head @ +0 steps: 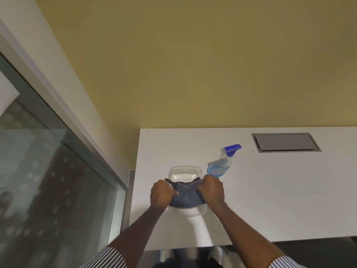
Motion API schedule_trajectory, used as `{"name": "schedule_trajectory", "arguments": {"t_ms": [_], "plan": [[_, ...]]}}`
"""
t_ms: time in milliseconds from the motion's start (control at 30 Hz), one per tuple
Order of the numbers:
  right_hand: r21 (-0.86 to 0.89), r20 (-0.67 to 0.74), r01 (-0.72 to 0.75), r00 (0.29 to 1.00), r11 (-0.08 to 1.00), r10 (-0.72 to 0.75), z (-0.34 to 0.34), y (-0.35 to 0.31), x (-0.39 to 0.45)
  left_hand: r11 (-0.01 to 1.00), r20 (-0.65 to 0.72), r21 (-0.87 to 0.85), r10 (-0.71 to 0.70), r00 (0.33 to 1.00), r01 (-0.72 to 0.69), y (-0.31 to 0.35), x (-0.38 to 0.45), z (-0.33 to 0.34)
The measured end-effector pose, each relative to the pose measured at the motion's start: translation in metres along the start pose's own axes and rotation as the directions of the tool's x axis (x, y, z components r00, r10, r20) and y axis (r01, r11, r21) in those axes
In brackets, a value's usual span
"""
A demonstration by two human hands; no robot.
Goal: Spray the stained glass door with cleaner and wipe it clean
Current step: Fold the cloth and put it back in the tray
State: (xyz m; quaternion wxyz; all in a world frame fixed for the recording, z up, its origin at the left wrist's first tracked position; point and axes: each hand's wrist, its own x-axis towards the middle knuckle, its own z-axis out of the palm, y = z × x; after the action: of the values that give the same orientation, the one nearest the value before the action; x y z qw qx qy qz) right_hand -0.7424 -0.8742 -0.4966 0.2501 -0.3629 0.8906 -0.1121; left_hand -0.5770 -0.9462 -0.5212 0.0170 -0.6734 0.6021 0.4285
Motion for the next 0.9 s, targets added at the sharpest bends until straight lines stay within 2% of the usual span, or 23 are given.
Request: {"name": "schedule_trajectory", "arguments": {"t_ms": [133,267,400,600,767,900], "plan": [[-0.085,0.031,0.024,0.999,0.996,-0.021,0.015,0.003,0.004,0.998,0.008,0.059,0.017,1.0,-0.017,-0.005,0.01,0.011],[-0.23,0.046,0.067,0.997,0.971,-0.058,0.028,0.008,0.003,0.992,-0.066,0.105,0.07,0.995,-0.063,-0.013,0.011,0.019],[-0.361,-0.061,0.159,0.979,0.919,-0.193,0.04,0.018,0.0,0.958,-0.139,0.216,0.22,0.966,-0.187,-0.015,0.009,0.028],[-0.284,-0.159,0.156,0.965,0.946,-0.207,0.06,0.029,0.0,0.888,-0.119,0.369,0.337,0.934,-0.274,-0.012,0.01,0.032],[-0.242,-0.185,0.159,0.961,0.957,-0.207,0.068,0.035,0.005,0.814,-0.022,0.499,0.354,0.935,-0.296,-0.011,0.007,0.042],[-0.272,-0.184,0.178,0.955,0.946,-0.232,0.074,0.042,0.007,0.798,-0.008,0.521,0.36,0.933,-0.303,-0.018,0.007,0.049]]}}
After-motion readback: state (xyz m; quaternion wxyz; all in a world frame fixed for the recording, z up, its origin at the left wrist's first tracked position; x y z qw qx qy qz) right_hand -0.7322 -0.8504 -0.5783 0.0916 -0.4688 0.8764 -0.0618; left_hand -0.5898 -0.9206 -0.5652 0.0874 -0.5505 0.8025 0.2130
